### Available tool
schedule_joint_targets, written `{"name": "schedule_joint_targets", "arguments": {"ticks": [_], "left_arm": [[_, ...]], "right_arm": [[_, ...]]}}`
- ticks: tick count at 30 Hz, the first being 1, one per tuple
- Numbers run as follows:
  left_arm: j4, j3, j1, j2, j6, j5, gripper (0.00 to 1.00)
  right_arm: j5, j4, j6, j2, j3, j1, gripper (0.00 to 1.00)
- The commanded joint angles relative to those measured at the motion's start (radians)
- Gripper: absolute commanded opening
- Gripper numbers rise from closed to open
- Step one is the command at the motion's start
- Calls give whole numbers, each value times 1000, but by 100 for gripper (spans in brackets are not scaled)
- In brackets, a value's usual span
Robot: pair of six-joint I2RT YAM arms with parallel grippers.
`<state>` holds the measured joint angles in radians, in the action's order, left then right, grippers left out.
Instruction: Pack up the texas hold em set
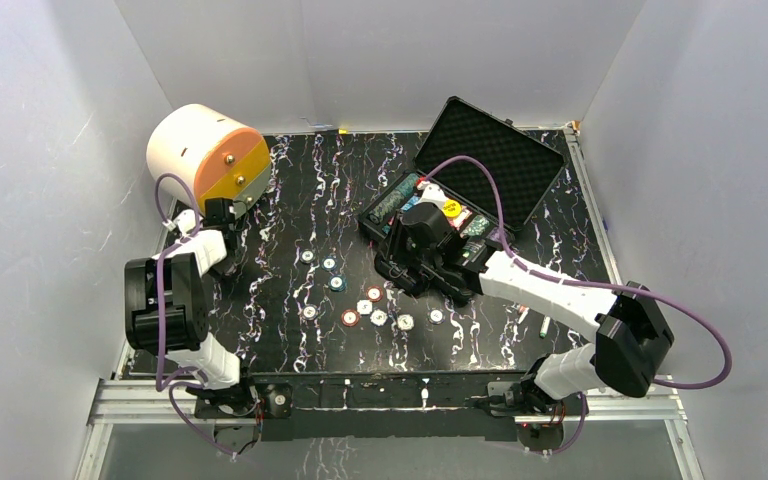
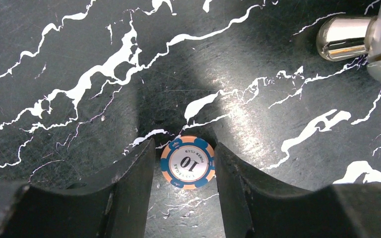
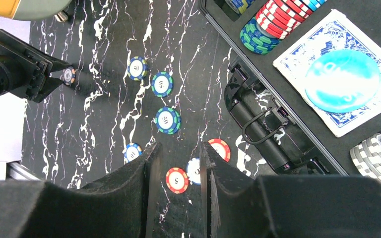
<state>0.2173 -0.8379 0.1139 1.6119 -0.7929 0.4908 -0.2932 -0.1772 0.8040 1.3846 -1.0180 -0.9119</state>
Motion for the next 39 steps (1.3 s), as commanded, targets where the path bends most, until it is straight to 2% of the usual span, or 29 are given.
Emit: {"name": "schedule_joint_targets", "arguments": {"ticks": [1,11,20,26,31,35,39], "left_arm": [[138,23,-24,8,-17,-95,43],[213,50,-134,-70,-36,-194,41],[382,50,-320,-139,-76,-259,40],[483,17,-326,-161,-5,-259,53],[483,-28,-328,-162,88,-342,63],[483,-39,-327,-134,109,-334,63],[458,-48,-328,-111,122,-290,59]], "right_arm": [[-52,27,-18,-32,-12,-10,41],[-69,24,-11,-35,-5,-11,40],[-81,14,-10,-36,-7,-12,40],[-79,13,-10,-27,-8,-13,40],[-68,14,-7,-13,-14,-13,40],[-67,15,-6,-7,-16,-13,40],[-72,13,-8,-7,-13,-12,40]]}}
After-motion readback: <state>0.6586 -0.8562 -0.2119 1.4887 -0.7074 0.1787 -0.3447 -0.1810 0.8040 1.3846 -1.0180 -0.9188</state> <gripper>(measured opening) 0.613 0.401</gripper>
